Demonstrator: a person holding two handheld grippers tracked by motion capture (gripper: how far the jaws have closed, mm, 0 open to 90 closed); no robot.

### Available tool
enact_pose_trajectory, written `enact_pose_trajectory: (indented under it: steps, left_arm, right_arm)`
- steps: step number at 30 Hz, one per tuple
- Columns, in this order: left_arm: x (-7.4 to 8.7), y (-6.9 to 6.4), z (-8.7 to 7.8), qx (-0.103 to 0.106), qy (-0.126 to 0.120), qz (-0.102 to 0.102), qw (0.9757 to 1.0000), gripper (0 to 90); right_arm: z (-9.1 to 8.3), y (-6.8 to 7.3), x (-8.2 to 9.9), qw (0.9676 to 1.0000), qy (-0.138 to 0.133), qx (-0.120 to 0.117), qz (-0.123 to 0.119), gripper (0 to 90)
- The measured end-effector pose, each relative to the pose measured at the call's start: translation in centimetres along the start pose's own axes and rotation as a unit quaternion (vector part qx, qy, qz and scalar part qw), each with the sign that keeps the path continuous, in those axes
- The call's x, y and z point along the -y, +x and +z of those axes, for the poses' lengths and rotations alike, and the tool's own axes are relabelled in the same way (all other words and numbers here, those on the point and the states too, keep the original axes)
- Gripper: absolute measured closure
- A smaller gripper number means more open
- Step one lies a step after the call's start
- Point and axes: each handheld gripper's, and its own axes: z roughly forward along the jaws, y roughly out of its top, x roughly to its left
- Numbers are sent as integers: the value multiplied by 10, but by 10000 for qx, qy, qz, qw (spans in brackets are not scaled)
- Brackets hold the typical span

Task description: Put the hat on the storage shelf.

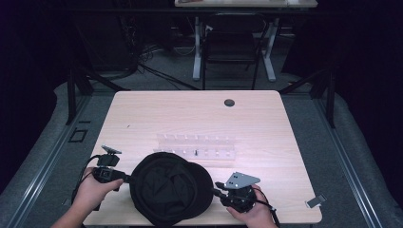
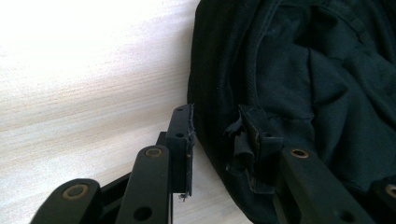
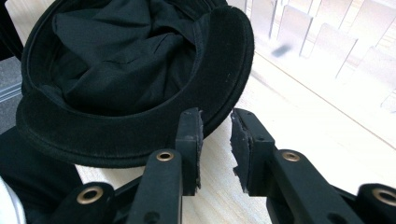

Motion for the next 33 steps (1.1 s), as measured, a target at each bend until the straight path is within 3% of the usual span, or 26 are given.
enact_pose_trajectory:
  steps: [4,10,15,19,28,33]
  left_arm:
    - [-1,5,5,76,66,-155,9998,668]
    - [1,9,16,-74,83,-62,9999,663]
    - [0,9,19,-36,105,-107,9999,678]
    - [-1,8,20,-22,116,-25,9999,695]
    - [0,8,21,134,85,-273,9995,693]
    - [0,5,20,134,116,-90,9998,725]
  right_arm:
    - [0,0,0,10000,1,0,6,725]
    - [1,0,1,10000,-5,-17,22,719]
    - [1,-1,1,10000,-16,-18,31,715]
    - [0,-1,0,10000,-44,-19,48,713]
    - [0,-3,1,10000,-29,-19,78,716]
    - [1,-4,2,9999,-41,-22,135,725]
